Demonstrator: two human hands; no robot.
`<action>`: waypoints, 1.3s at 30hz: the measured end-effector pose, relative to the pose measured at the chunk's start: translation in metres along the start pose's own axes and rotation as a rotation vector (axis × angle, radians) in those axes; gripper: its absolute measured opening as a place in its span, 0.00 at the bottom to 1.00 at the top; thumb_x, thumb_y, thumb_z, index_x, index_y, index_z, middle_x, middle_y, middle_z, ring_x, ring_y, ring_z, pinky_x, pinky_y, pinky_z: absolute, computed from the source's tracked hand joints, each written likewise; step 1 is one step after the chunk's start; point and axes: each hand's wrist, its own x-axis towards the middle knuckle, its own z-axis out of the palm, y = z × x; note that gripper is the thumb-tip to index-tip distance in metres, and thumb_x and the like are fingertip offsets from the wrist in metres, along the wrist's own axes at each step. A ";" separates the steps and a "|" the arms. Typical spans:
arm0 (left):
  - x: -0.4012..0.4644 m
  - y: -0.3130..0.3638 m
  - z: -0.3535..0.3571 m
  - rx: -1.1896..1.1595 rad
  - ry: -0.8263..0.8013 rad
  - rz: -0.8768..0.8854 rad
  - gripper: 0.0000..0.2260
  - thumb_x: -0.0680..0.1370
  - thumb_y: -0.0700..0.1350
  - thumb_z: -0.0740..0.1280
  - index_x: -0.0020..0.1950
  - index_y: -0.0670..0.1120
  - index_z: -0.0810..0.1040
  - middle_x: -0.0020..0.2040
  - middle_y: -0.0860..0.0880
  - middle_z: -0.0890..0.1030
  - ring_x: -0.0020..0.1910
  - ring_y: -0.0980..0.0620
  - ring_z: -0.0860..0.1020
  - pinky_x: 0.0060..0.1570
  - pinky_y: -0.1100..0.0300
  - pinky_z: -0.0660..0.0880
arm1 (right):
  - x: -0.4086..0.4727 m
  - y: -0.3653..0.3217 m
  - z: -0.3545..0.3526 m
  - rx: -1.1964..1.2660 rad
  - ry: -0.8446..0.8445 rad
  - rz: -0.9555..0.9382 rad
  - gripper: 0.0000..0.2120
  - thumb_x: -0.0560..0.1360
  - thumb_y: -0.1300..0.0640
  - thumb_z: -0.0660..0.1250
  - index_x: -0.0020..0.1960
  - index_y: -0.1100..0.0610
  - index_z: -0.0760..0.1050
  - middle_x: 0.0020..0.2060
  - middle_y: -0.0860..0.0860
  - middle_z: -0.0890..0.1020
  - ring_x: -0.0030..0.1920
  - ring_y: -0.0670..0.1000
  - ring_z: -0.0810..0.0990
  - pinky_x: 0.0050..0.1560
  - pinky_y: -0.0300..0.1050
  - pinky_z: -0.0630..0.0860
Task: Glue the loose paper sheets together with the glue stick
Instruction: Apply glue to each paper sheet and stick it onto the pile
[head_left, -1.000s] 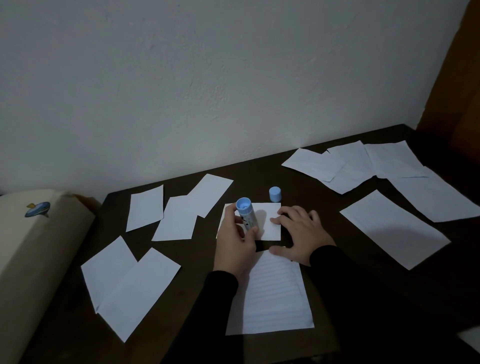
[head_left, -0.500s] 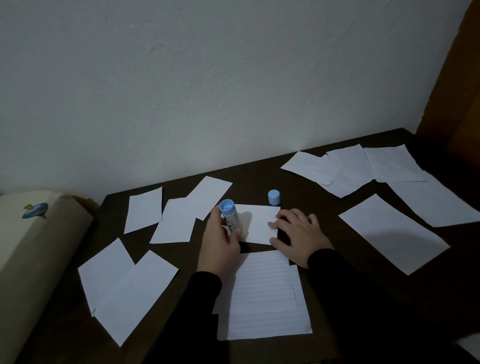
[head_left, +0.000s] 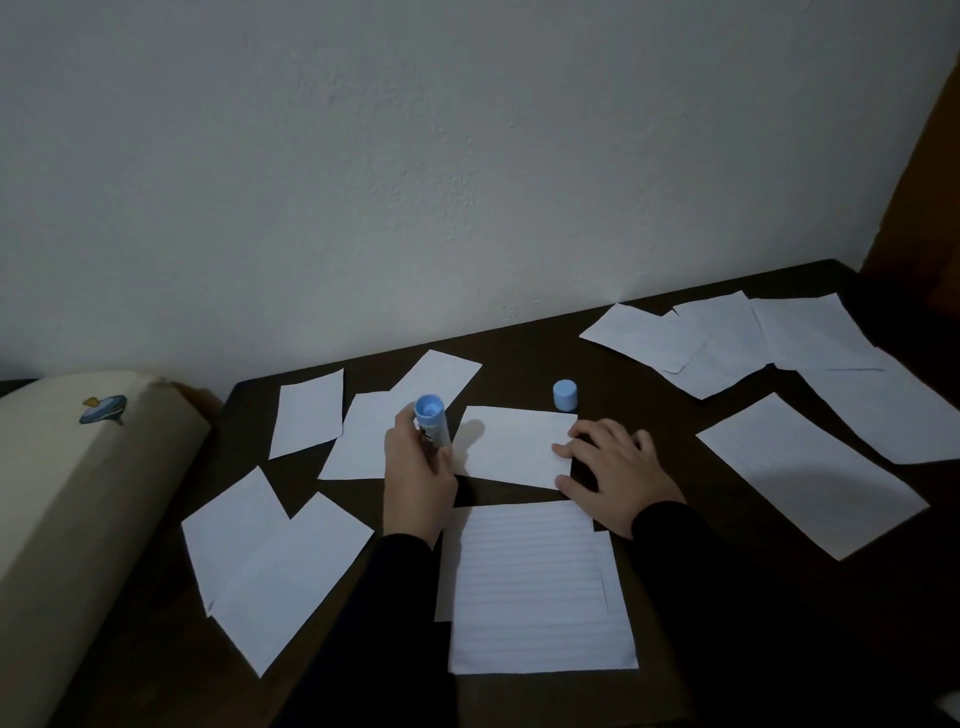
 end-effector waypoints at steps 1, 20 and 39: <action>-0.002 0.002 -0.001 -0.068 0.064 -0.023 0.28 0.78 0.37 0.67 0.73 0.51 0.60 0.66 0.49 0.71 0.62 0.50 0.74 0.64 0.53 0.72 | 0.000 0.000 0.000 0.002 -0.007 0.001 0.20 0.78 0.41 0.57 0.70 0.42 0.66 0.70 0.43 0.62 0.73 0.47 0.54 0.71 0.53 0.50; -0.003 0.054 0.085 -0.018 -0.288 0.162 0.22 0.78 0.39 0.66 0.67 0.50 0.60 0.50 0.53 0.76 0.45 0.59 0.76 0.43 0.69 0.72 | -0.002 0.007 0.004 0.051 0.055 -0.032 0.20 0.73 0.40 0.62 0.63 0.45 0.70 0.67 0.45 0.67 0.70 0.47 0.59 0.70 0.53 0.57; 0.042 0.029 0.062 0.147 -0.132 0.046 0.25 0.77 0.38 0.67 0.70 0.50 0.62 0.68 0.46 0.73 0.68 0.46 0.72 0.66 0.48 0.71 | -0.002 0.004 0.001 0.060 0.037 -0.023 0.21 0.74 0.40 0.62 0.66 0.42 0.69 0.70 0.44 0.64 0.73 0.47 0.55 0.72 0.54 0.52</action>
